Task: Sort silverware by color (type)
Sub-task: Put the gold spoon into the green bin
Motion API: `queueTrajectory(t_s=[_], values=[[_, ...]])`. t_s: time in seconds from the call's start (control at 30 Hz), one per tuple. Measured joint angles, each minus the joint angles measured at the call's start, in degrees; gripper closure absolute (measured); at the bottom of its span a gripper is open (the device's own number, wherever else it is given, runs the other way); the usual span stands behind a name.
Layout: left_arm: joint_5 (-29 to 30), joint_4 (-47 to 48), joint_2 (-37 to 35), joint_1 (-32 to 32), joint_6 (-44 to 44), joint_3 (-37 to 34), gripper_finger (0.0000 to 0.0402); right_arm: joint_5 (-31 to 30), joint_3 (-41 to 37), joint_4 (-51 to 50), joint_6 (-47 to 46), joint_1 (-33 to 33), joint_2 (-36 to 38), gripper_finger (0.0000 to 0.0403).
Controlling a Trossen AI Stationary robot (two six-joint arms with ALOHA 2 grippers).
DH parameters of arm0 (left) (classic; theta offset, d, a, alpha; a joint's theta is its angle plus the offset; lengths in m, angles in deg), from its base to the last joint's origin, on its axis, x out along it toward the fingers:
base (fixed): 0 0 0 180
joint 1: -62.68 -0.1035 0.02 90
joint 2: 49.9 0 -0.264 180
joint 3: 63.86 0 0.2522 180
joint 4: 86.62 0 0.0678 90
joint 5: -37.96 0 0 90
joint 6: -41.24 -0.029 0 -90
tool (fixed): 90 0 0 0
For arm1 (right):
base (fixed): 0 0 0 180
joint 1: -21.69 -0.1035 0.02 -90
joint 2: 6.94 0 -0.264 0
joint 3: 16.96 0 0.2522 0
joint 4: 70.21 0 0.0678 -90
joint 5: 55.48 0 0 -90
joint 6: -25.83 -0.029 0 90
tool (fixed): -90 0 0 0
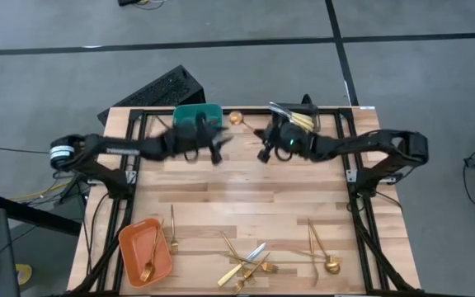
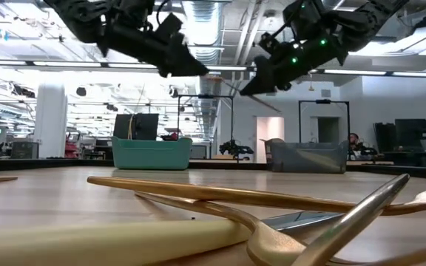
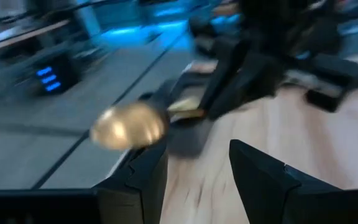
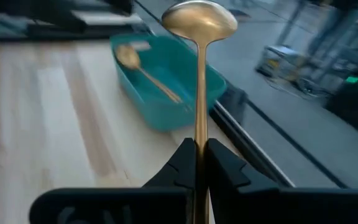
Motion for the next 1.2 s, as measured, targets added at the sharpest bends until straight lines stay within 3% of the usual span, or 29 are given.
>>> queueTrajectory(t_s=[0.1,0.27,0.33,0.47,0.67,0.9,1.2], values=[[-13.09,1.22,1.42,-5.66,-2.51,2.93,0.0246,7.22,1.79,0.25,0.0,3.59,-0.18,0.0362],[-16.26,1.61,7.91,-7.19,-10.3,4.97,0.0268,12.99,4.95,-1.73,0.78,5.75,-5.76,0.0362],[-15.36,2.54,10.35,-6.93,-11.94,5.91,0.0275,15.53,7.37,-4.13,1.88,5.85,-8.14,0.0362],[-13.02,6.23,11.88,-6.3,-13.68,8.95,0.0283,14.35,11.79,-9.9,3.44,5.87,-11.49,0.0362],[0.45,10.29,11.51,-3.58,-24.23,9.84,0.0292,14.71,13.18,-11.59,4.42,6.17,-12.3,0.0362],[10.31,7.57,11.94,-0.72,-38.92,9.84,0.0294,16.97,13.16,-11.45,1.19,6.15,-11.61,0.0362],[12.2,4.32,11.94,2.19,-55.08,9.84,0.0294,18.47,13.11,-11.95,-3.1,5.44,-11.65,0.0363]])
